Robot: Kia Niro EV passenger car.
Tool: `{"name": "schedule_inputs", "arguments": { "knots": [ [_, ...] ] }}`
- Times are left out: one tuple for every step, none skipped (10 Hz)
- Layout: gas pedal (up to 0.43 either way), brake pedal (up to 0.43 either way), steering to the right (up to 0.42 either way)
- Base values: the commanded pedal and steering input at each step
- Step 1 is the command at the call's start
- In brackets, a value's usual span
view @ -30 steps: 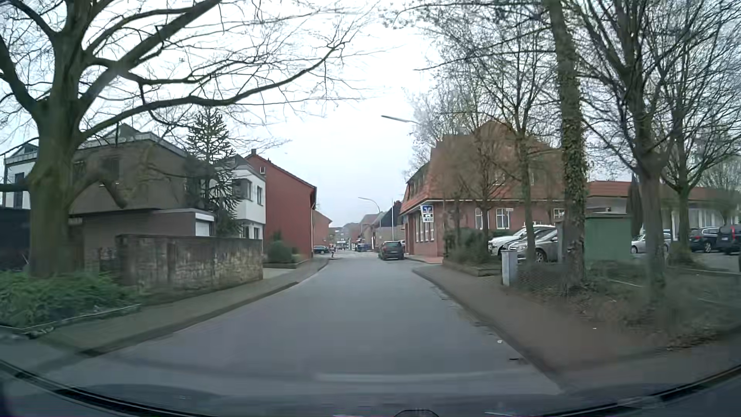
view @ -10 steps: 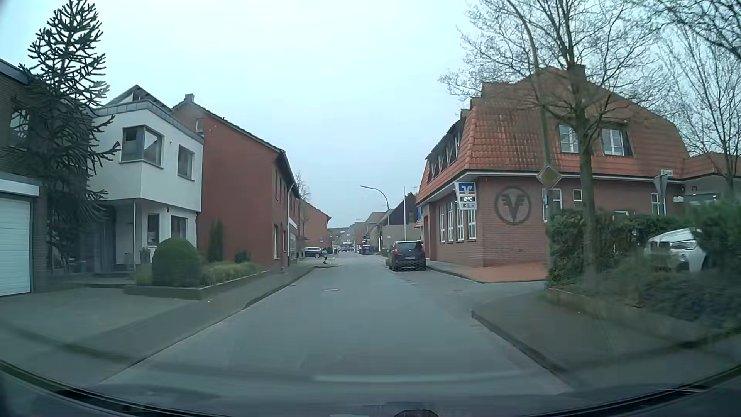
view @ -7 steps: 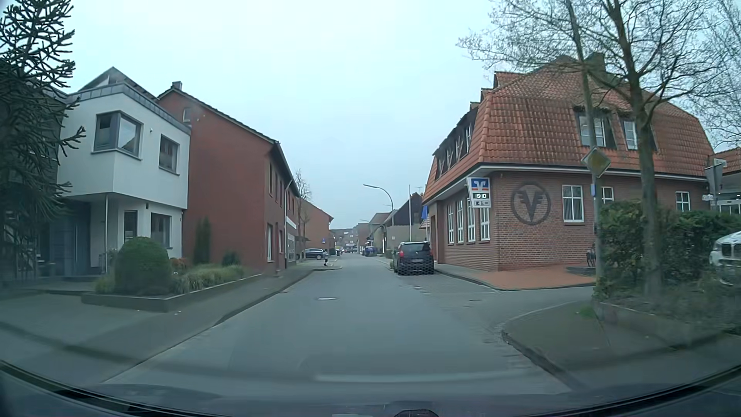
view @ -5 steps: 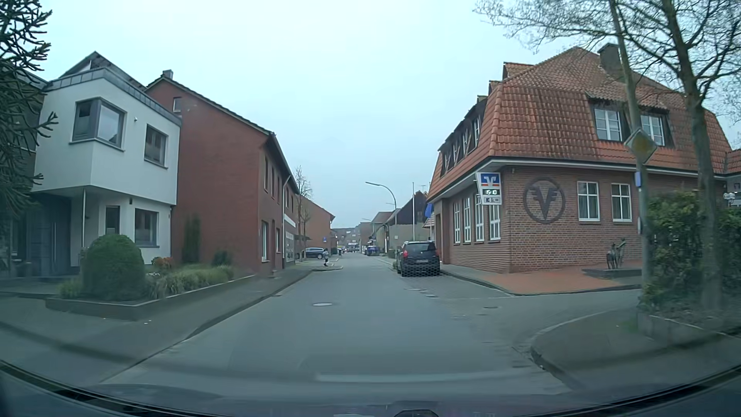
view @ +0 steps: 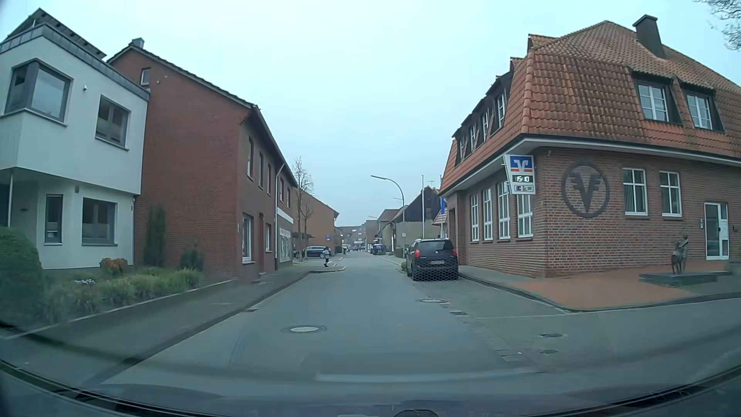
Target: Follow the waypoints while adhering to traffic rules and regulations
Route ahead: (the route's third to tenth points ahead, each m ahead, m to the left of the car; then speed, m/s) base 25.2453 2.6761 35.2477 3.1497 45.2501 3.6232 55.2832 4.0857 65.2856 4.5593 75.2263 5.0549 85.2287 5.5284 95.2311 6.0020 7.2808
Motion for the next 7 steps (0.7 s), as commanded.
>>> {"name": "schedule_inputs", "arguments": {
  "knots": [
    [0.15,0.0,-0.017],
    [0.15,0.0,-0.017],
    [0.15,0.0,-0.017],
    [0.15,0.0,-0.017],
    [0.15,0.0,-0.017],
    [0.15,0.0,-0.018],
    [0.15,0.0,-0.018]
  ]
}}
